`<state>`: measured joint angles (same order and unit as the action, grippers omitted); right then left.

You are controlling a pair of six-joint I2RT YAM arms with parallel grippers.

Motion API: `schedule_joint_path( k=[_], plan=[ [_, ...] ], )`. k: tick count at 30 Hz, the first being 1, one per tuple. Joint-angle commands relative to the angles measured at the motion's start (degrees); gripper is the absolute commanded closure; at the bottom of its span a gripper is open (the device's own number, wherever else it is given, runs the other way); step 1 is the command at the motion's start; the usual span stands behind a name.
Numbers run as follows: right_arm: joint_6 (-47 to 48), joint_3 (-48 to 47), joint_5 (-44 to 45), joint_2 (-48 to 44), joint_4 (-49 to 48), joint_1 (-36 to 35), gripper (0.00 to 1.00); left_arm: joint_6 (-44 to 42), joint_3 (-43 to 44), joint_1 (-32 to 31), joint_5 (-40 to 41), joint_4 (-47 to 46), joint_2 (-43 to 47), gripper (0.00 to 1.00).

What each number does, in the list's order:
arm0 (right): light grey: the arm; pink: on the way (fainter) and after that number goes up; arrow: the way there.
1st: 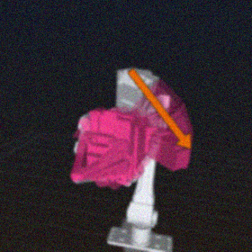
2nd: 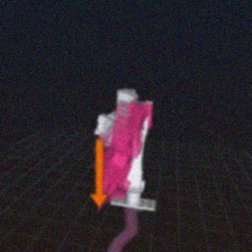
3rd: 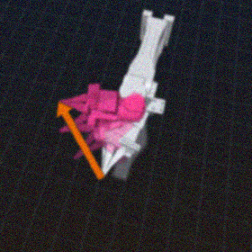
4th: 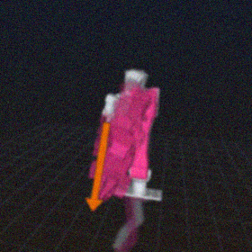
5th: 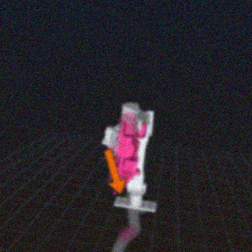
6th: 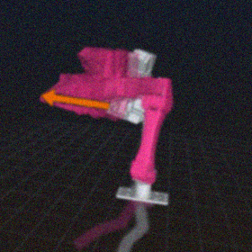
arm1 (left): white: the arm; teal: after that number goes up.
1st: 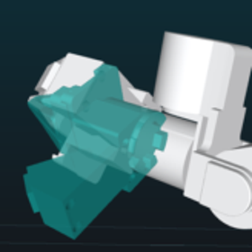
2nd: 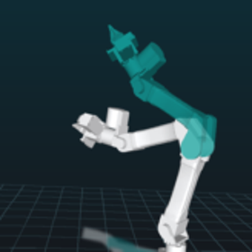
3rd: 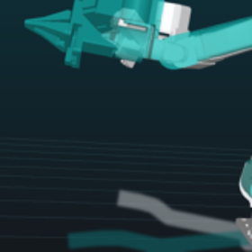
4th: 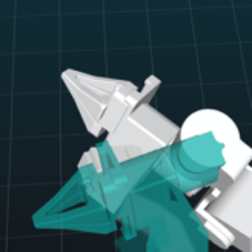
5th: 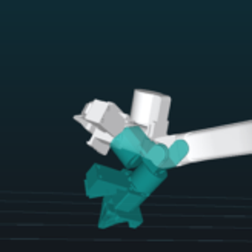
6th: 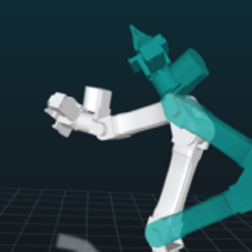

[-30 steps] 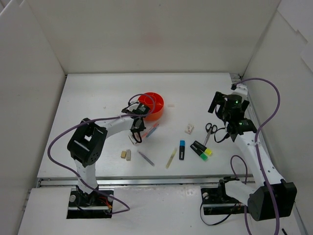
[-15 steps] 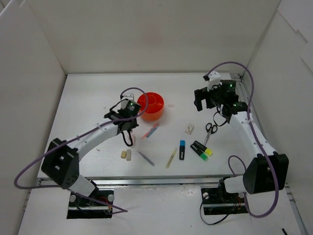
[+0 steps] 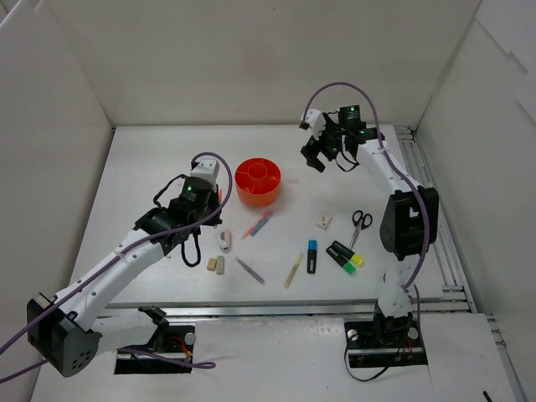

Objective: Sort the stationery into containers
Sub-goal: Close the pen cap on the pen.

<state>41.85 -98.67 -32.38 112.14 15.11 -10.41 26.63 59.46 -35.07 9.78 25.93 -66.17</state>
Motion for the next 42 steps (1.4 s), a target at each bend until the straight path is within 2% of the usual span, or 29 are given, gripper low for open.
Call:
schedule_joint_path(
  k=[1,5,13,21,25,30,33,39,41,42],
  plan=[
    [12.53,-6.25,5.65,3.77,6.76,-3.9,0.02,-4.04,0.13,0.35,-3.62,-0.53,2.71,1.0],
    [15.9,-6.97,8.39,6.69,7.39,-7.33,0.04,-4.05,0.22,0.35,-2.67,0.87,3.24,1.0],
    [7.38,-11.97,3.91,14.85,8.18,-7.43,0.13,-4.92,0.48,0.35,-0.56,3.86,4.47,1.0],
    [7.28,-14.53,5.92,20.05,9.23,-7.16,0.2,-6.15,0.66,0.35,1.38,4.04,3.24,1.0],
    [10.27,-15.23,6.01,22.33,10.11,-7.16,0.31,-6.42,0.57,0.87,1.99,3.86,2.02,1.0],
    [12.29,-17.16,7.94,25.23,11.07,-7.51,0.37,-6.51,0.04,0.88,2.7,3.86,1.22,1.0],
    [14.05,-18.13,7.33,25.76,12.65,-7.87,0.5,-7.03,-0.22,0.88,2.7,2.99,0.7,1.0],
    [20.02,-19.44,8.65,27.17,17.22,-9.62,0.57,-8.61,-0.22,1.41,2.44,2.11,-1.15,1.0],
    [20.99,-20.24,8.04,27.7,18.54,-9.8,0.72,-8.96,-0.31,1.41,2.17,2.1,-1.77,1.0],
    [21.69,-21.2,8.04,27.96,19.42,-9.71,0.74,-9.14,-0.4,1.41,2.17,2.02,-1.94,1.0]
  ],
)
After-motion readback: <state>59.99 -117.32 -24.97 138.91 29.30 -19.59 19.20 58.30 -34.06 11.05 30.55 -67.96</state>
